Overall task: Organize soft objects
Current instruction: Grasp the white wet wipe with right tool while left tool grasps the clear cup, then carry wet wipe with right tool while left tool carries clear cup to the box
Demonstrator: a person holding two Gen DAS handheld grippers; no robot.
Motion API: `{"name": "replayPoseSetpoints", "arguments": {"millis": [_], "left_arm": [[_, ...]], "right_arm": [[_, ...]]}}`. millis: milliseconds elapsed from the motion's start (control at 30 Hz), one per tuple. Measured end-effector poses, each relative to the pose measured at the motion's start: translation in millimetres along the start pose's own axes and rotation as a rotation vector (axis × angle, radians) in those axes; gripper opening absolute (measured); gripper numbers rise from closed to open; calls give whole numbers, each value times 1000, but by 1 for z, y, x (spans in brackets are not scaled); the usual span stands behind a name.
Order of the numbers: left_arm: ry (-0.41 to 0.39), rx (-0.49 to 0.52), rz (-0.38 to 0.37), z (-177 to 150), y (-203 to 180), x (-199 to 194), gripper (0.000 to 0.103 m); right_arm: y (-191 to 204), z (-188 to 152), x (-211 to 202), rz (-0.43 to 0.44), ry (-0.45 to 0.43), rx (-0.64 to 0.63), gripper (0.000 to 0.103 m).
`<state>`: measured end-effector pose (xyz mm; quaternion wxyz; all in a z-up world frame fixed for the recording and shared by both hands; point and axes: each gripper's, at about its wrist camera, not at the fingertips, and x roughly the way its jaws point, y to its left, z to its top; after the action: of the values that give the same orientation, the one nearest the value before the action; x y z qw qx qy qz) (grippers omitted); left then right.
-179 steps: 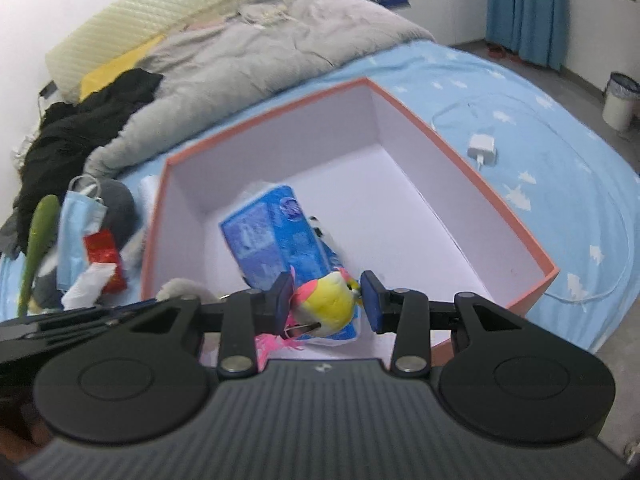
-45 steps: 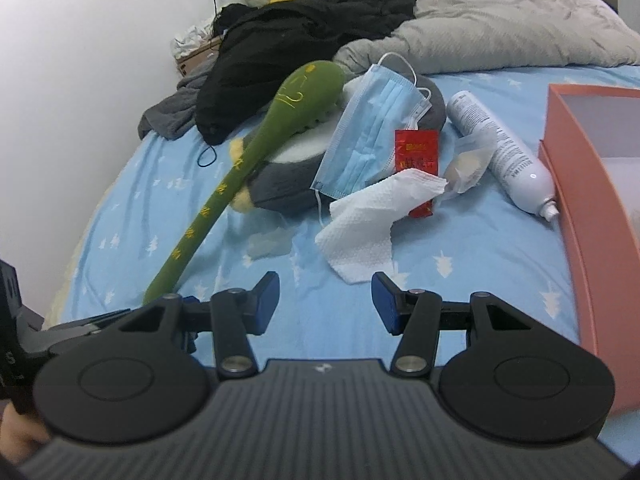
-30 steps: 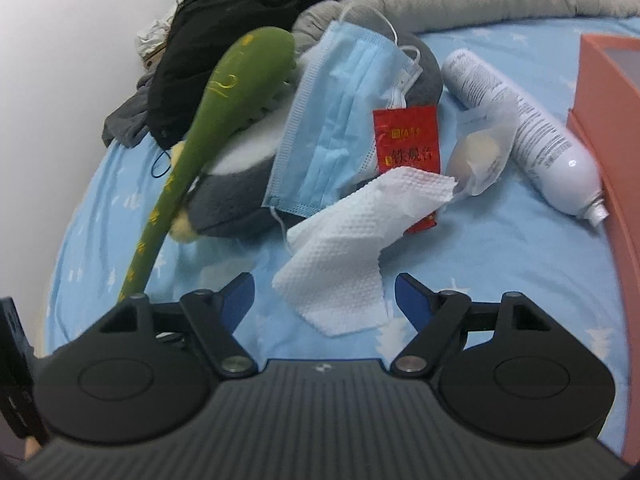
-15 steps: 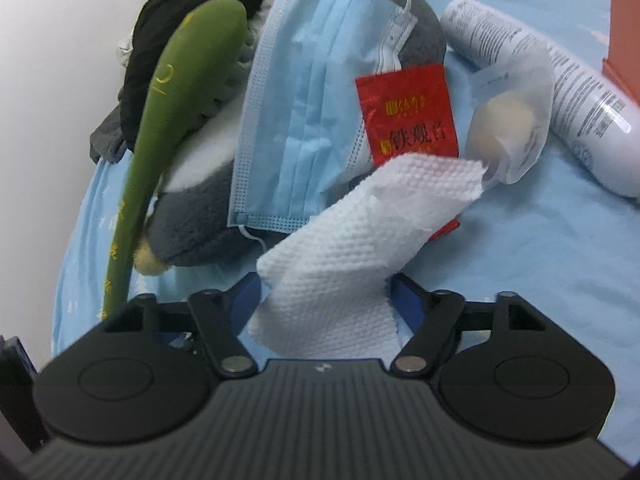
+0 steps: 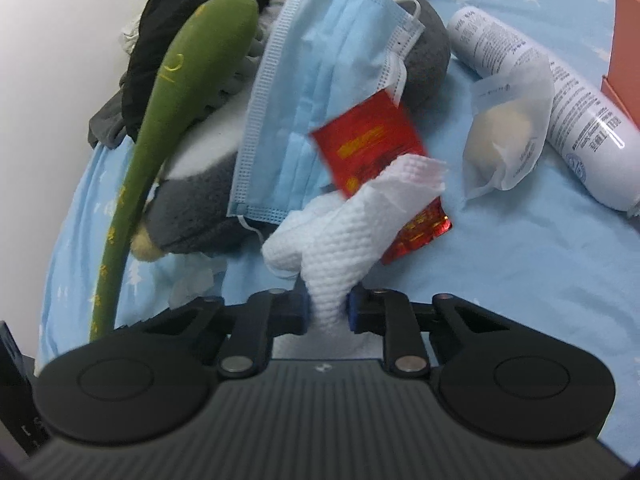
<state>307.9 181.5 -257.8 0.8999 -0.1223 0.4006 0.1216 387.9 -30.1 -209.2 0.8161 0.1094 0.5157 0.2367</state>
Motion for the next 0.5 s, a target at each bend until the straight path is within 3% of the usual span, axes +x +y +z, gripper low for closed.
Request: {"name": "replayPoseSetpoints", "arguments": {"millis": [500], "left_arm": [[-24,-49,-55,-18,-8,-74,10]], "right_arm": [[10,-34,-62,-22,-25,-31,17]]}}
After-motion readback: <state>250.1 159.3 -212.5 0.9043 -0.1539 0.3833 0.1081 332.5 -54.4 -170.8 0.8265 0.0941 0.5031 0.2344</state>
